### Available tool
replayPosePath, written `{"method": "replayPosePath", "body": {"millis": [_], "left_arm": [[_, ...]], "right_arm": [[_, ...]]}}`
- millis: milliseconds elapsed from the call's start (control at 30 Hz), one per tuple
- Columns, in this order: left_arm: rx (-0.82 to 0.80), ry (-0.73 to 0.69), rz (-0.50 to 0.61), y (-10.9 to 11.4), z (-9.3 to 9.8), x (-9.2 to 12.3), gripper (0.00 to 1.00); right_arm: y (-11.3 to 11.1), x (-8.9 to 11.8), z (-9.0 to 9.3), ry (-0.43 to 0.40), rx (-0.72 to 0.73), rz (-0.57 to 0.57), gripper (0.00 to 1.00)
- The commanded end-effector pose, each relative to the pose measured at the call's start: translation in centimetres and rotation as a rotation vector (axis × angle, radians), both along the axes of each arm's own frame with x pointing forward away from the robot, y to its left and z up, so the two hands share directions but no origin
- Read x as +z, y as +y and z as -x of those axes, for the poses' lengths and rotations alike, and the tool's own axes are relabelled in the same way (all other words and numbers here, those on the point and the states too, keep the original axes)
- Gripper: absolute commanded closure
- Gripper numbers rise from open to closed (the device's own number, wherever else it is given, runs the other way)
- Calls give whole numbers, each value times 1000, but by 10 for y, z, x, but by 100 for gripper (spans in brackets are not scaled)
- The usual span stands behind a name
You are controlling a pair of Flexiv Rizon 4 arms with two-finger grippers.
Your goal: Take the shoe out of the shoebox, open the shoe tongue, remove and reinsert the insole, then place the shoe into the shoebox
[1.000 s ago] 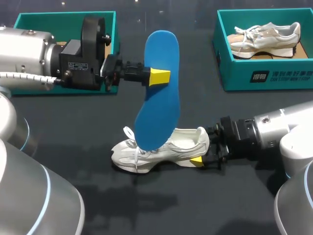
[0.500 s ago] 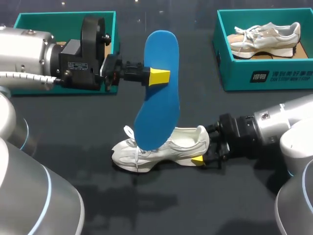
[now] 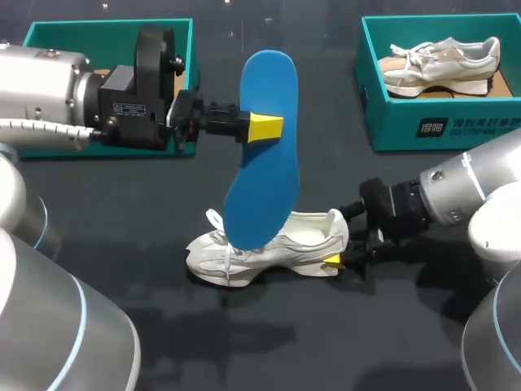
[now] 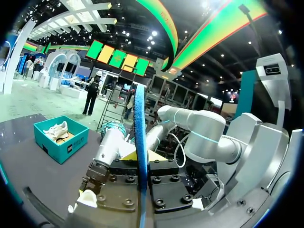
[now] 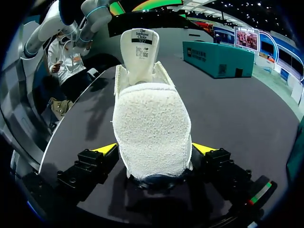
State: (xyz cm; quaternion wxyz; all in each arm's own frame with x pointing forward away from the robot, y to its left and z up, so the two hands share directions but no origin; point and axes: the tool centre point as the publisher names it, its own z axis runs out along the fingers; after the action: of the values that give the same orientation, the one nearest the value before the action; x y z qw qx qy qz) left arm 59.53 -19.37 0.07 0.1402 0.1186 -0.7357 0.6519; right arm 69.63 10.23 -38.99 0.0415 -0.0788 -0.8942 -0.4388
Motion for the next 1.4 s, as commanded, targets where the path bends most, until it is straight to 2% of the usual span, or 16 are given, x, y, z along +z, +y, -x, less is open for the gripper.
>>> {"method": "replayPosePath", "body": {"millis": [33,367,433,500,900,1000,1167,1400], "left_arm": [[1,0,2,-1,0,-1,100],[1,0,2,-1,0,-1,100],[1,0,2,-1,0,-1,100],[1,0,2,-1,0,-1,100],[1,0,2,-1,0,-1,100],[1,0,2,-1,0,-1,100],[1,0,2,-1,0,-1,100],[1,0,2,-1,0,-1,100]], "right_arm": [[-3,13,4,49,17,199,0],[-9,38,12,135,-13,420,0],[-9,45,13,141,-28,515,0],[-11,54,14,107,-76,658,0],[-11,54,14,107,-76,658,0],[-1,56,2,192,-115,776,0],[9,63,0,198,-146,819,0],[13,74,7,177,-187,870,0]]}}
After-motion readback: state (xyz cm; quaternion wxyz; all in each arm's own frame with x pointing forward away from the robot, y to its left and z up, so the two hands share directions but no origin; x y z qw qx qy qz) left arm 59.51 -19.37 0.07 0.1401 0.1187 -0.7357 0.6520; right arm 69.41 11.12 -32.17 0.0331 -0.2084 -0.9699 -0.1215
